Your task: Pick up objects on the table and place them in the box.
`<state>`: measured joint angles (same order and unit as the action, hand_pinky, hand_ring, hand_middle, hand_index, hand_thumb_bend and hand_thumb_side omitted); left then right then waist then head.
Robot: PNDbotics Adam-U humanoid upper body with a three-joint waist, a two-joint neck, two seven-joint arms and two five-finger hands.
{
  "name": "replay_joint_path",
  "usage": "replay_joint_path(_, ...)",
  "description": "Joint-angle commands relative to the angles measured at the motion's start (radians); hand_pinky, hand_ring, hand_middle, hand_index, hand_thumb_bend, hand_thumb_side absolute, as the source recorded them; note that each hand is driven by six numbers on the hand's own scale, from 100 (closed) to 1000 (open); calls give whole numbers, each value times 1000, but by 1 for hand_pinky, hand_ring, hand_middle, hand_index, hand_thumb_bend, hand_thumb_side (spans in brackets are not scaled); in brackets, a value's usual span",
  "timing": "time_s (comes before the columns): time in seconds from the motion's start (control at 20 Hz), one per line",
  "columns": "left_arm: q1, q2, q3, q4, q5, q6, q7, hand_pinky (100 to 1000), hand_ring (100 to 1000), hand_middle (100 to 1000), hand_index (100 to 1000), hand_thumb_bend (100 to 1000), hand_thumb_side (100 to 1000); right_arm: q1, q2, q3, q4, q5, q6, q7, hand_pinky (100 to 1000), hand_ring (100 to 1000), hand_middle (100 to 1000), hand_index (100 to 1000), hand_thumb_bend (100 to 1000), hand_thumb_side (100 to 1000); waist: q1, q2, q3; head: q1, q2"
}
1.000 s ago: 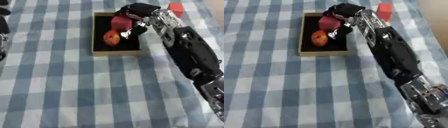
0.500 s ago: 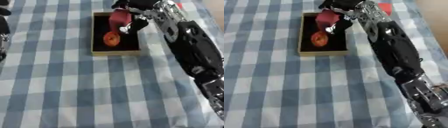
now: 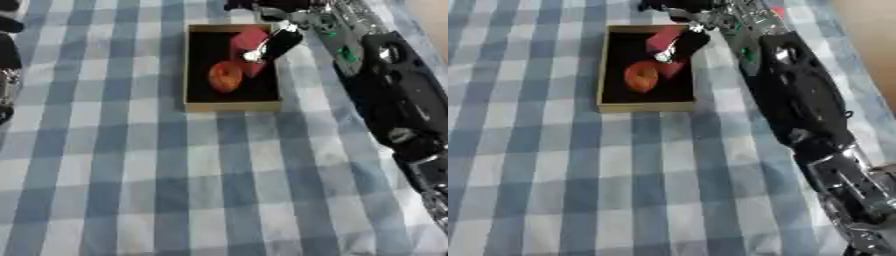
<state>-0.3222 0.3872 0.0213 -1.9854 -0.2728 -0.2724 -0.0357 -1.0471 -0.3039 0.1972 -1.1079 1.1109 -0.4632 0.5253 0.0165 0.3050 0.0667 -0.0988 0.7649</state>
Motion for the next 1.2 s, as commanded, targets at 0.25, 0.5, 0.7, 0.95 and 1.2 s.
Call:
replay_joint_path(0.25, -7, 13, 1, -15, 1, -2, -6, 728, 795, 678, 641, 100, 541, -18, -17, -18, -36, -84, 15, 24, 822, 970, 953, 1000, 205, 553, 1, -19, 2, -3, 2)
replay_joint_path(0.5, 1, 18, 4, -15, 0, 0, -4, 728, 795, 679, 640, 100, 543, -34, -35, -33, -62, -107, 34, 26, 808, 960, 939, 1000, 164, 521, -3, -23, -10, 4, 4)
replay_joint_path(0.7, 10, 40, 10, -15, -9, 3, 10, 729, 796, 680, 641, 100, 541, -63, -121, -72, -112, -140, 58, 32, 844, 972, 945, 1000, 242, 565, -11, -21, -36, 21, 5)
replay_joint_path(0.95, 12, 85, 8, -15, -24, -7, 20, 730, 796, 682, 644, 100, 532, -69, -235, -57, -75, -178, 48, 69, 870, 983, 955, 1000, 410, 489, -14, -16, -58, 34, 3)
replay_joint_path(1.2, 3, 126, 3, -15, -30, -20, 31, 731, 797, 682, 644, 100, 530, -44, -359, -34, -26, -216, 35, 89, 892, 983, 951, 1000, 450, 356, -15, -3, -67, 34, -5)
